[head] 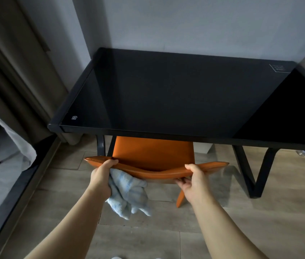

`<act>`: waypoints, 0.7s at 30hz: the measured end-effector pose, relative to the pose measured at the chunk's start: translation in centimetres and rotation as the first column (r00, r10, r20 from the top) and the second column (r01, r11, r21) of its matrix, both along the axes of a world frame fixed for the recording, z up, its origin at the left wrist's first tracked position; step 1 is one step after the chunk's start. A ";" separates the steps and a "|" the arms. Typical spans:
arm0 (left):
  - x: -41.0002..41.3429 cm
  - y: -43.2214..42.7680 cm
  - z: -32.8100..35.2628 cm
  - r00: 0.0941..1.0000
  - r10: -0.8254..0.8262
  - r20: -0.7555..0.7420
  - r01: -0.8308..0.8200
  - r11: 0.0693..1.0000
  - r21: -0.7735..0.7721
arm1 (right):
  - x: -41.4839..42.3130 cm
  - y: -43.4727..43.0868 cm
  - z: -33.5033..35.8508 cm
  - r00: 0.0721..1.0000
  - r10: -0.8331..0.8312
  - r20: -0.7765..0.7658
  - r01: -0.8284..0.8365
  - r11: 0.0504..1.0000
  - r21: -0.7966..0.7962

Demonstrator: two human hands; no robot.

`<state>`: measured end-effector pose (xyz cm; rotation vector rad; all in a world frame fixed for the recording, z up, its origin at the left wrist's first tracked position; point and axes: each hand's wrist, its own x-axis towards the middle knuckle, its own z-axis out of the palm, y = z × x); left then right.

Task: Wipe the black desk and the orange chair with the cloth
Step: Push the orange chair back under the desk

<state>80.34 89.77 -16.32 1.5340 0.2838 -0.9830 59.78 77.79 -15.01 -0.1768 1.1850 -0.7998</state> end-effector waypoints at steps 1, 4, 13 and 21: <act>0.5 -0.6 -0.1 1.000 -0.004 -0.001 0.004 1.000 0.001 | 0.5 -0.6 0.0 1.000 0.002 0.002 -0.002 1.000 0.001; 2.1 -2.5 -0.1 1.000 -0.014 -0.005 0.014 1.000 0.012 | 1.8 -2.2 -0.3 1.000 0.010 0.006 -0.010 1.000 0.017; 5.5 -6.3 -0.3 0.999 -0.035 0.010 0.035 0.999 0.011 | 5.0 -5.7 -1.0 1.000 -0.005 0.004 0.005 1.000 0.014; 6.3 -7.5 -0.4 0.999 -0.041 0.036 0.040 0.999 0.025 | 5.8 -6.7 -1.2 0.999 0.022 -0.039 -0.022 1.000 -0.012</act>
